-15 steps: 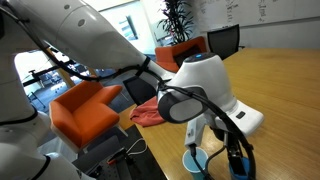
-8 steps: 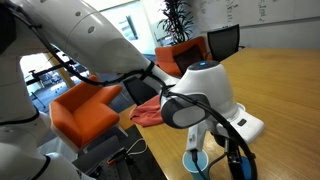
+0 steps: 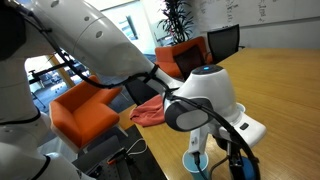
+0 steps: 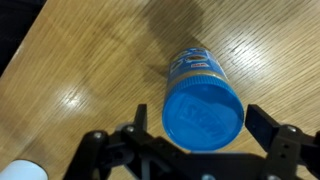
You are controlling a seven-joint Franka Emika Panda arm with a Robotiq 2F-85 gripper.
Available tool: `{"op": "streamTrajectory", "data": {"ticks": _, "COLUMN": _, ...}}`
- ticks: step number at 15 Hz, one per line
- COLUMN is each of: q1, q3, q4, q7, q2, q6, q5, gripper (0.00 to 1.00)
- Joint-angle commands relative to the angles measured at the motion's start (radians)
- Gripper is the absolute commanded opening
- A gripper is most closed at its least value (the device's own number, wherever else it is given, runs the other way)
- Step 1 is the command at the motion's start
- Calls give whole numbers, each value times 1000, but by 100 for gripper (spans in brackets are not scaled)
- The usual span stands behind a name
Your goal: Put the blue lid on the table
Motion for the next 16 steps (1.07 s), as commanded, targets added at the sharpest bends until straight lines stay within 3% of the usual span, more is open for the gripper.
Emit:
{"op": "streamTrajectory", "data": {"ticks": 1, "q1": 1, "q3": -5, "q4": 12, "q7": -35, "q2": 15, "q6": 24, "q5": 32, "gripper": 100}}
{"op": "streamTrajectory", "data": {"ticks": 7, "q1": 2, "q3": -6, "q4": 16, "q7": -32, "q2": 28, "q6": 26, "q5": 32, "gripper": 99}}
{"op": "streamTrajectory", "data": {"ticks": 8, "q1": 1, "q3": -5, "q4": 15, "q7": -34, "q2": 28, "q6": 30, "q5": 33, "gripper": 74}}
{"op": "streamTrajectory", "data": {"ticks": 9, "q1": 2, "q3": -6, "q4": 15, "q7": -32, "q2": 29, "q6": 31, "q5": 32, "gripper": 74}}
{"op": "streamTrajectory", "data": {"ticks": 12, "q1": 5, "q3": -9, "q4": 17, "q7": -28, "q2": 33, "q6": 35, "q5": 31, "gripper": 55}}
{"op": "streamTrajectory", "data": {"ticks": 16, "q1": 14, "q3": -14, "q4": 7, "q7": -22, "q2": 16, "q6": 31, "q5": 25, "gripper": 54}}
